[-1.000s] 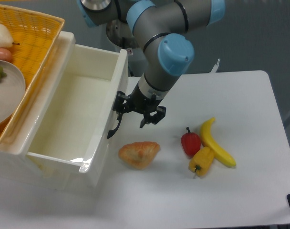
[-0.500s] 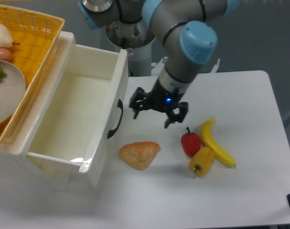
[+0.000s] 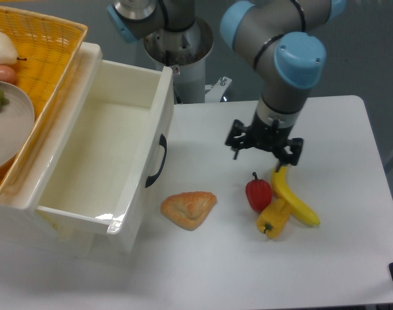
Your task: Slide open the top white drawer
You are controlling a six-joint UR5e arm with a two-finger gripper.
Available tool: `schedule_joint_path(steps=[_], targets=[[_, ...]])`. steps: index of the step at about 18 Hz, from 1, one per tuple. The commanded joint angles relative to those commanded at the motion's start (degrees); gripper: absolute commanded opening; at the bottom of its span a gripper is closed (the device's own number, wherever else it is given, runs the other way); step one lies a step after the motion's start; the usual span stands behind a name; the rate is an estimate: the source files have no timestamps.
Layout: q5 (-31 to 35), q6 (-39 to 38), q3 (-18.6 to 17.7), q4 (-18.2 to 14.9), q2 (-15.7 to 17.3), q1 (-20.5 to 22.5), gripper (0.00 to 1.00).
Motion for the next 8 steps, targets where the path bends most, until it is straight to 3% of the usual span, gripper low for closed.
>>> schedule_joint_path(steps=[2, 8], targets=[[0.09, 6.89, 0.09, 0.0, -0.35, 0.97, 1.0], [0.44, 7.7, 0.09, 1.14, -1.58, 1.41, 1.0]])
